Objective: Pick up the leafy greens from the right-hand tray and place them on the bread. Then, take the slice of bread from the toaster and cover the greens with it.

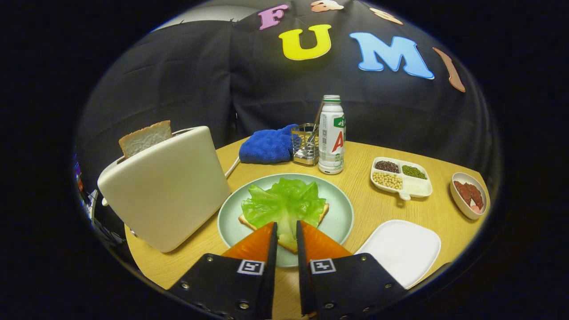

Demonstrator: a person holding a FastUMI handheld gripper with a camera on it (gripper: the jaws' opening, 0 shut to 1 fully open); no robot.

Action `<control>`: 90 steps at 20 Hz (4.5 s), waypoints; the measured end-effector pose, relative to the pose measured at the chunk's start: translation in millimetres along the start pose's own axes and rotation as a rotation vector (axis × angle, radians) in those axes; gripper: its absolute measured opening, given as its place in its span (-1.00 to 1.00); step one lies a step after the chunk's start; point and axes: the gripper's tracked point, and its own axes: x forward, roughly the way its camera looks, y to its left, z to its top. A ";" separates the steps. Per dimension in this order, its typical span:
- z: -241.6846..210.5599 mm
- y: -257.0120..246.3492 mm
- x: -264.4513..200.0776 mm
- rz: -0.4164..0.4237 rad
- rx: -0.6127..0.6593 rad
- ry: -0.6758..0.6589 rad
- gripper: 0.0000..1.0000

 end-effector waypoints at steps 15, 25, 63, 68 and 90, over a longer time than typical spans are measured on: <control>66.6 76.2 -101.6 -0.098 0.003 -0.399 0.21; 82.2 178.3 -107.1 -0.017 -0.015 -0.453 0.04; 135.2 255.6 -22.6 -0.132 0.035 -0.415 -0.87; 161.9 245.3 -51.6 -0.121 0.068 -0.468 -0.99; 131.2 71.3 -81.3 -0.302 0.195 -0.460 -1.00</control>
